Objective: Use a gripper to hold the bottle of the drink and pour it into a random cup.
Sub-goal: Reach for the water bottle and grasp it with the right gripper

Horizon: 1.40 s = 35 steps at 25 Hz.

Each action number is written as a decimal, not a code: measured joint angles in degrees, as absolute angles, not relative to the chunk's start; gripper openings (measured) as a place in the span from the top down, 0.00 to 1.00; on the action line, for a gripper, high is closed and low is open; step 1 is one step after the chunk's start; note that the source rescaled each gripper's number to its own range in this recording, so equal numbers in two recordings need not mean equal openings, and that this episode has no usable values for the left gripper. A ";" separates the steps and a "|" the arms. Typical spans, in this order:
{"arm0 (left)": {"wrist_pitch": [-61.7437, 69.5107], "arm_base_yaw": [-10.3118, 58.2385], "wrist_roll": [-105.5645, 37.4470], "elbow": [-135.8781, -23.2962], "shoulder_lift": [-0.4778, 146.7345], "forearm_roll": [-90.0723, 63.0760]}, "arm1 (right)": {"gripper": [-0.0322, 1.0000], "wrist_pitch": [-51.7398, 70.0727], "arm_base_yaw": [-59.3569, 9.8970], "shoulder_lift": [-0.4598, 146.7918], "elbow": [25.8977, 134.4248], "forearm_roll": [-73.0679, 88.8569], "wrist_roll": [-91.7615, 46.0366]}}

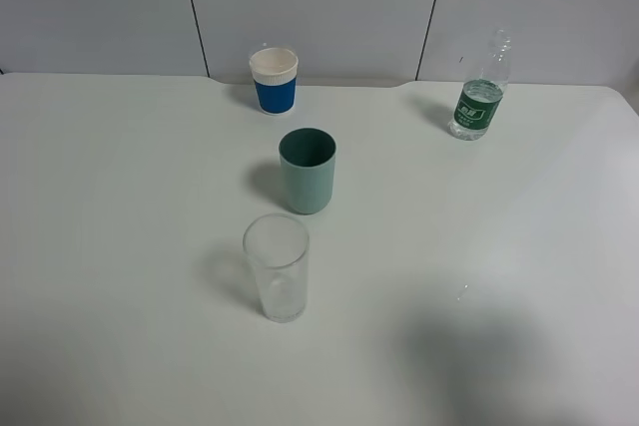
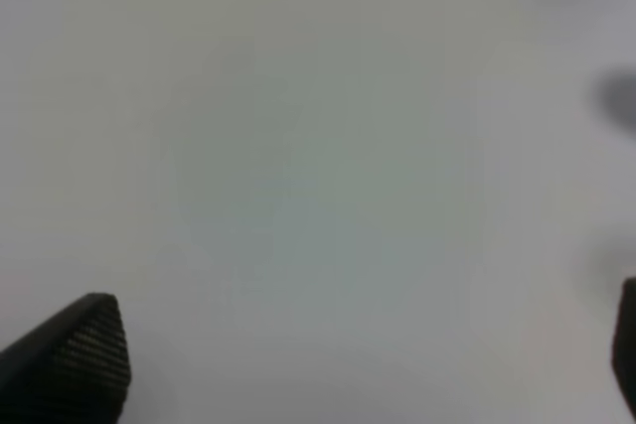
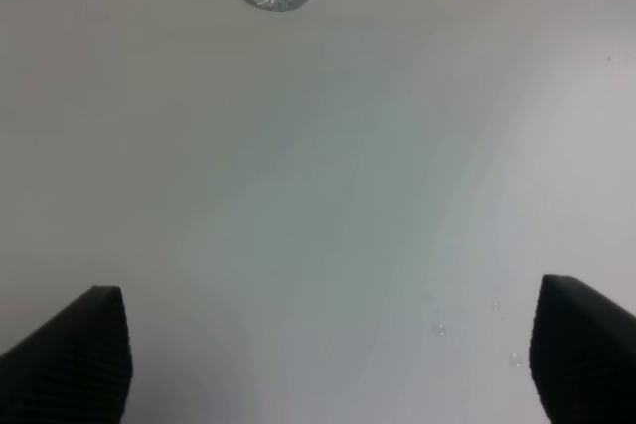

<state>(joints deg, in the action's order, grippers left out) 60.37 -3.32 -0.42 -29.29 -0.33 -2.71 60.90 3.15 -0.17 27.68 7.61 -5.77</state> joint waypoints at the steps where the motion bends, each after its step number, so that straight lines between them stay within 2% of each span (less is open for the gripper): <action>1: 60.37 -3.32 -0.42 -29.29 -0.33 -2.71 | 0.35 60.90 3.15 -0.17 27.68 7.61 -5.77; 35: 60.37 -3.32 -0.42 -29.29 -0.33 -2.71 | 0.35 60.90 3.15 -0.17 27.68 7.61 -5.77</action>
<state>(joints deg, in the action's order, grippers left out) 60.37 -3.32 -0.42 -29.29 -0.33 -2.71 60.90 3.15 -0.17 27.68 7.61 -5.77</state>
